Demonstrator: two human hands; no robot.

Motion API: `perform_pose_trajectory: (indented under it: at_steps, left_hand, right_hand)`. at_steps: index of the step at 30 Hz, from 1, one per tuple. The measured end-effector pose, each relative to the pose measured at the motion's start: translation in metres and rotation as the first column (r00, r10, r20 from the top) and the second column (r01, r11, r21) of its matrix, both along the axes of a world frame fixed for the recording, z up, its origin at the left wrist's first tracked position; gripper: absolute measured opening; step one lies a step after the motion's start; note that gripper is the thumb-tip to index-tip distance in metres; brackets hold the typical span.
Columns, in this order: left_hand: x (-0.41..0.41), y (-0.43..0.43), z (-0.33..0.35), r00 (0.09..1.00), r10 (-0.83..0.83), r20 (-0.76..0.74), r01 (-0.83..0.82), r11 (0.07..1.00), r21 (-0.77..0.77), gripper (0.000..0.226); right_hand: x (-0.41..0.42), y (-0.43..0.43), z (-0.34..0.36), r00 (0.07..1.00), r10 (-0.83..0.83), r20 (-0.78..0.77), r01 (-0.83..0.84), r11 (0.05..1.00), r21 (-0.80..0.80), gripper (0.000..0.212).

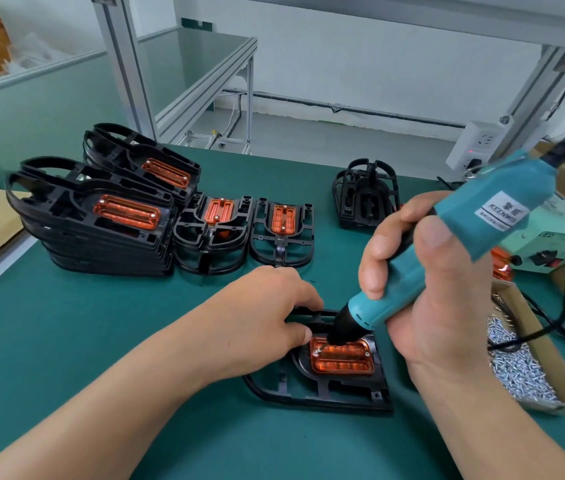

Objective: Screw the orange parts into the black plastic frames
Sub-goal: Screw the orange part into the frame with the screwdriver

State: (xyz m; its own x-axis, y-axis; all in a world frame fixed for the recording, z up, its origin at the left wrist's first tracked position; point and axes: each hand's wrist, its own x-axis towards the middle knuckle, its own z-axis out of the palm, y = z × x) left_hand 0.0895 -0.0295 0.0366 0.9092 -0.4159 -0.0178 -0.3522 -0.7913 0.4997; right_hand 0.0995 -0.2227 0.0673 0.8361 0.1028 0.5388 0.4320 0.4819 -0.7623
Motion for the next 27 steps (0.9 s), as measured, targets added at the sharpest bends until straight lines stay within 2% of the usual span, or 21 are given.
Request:
perform_pose_trajectory:
  at_steps: [4,6,9,16,21,27]
  left_hand:
    - [0.000,-0.001,0.003,0.999,-0.015,-0.048,0.012,0.998,-0.068,0.027]
    - [-0.001,-0.002,0.006,0.998,-0.014,-0.055,0.009,0.996,-0.085,0.017]
    - [-0.002,-0.003,0.010,0.999,-0.014,-0.052,0.008,0.995,-0.101,0.022]
    - [-0.003,-0.003,0.013,0.997,-0.017,-0.079,0.009,0.994,-0.105,0.023]
    - [-0.003,-0.004,0.013,0.995,-0.013,-0.098,0.006,0.997,-0.077,0.037]
    - [-0.004,-0.004,0.011,0.999,0.000,-0.052,-0.003,0.999,-0.051,0.032]
  right_hand:
    - [0.001,0.015,0.008,0.977,0.194,0.091,-0.181,0.974,-0.135,0.024]
    - [0.002,0.022,0.008,0.973,0.219,0.077,-0.201,0.961,-0.189,0.022]
    - [0.003,0.025,0.004,0.977,0.208,0.043,-0.194,0.957,-0.216,0.022]
    - [0.004,0.019,0.002,0.980,0.195,0.034,-0.185,0.963,-0.194,0.023]
    - [0.003,0.016,0.005,0.977,0.212,0.003,-0.211,0.974,-0.089,0.030]
    - [-0.008,0.013,0.010,0.984,0.172,0.036,-0.168,0.981,-0.099,0.034]
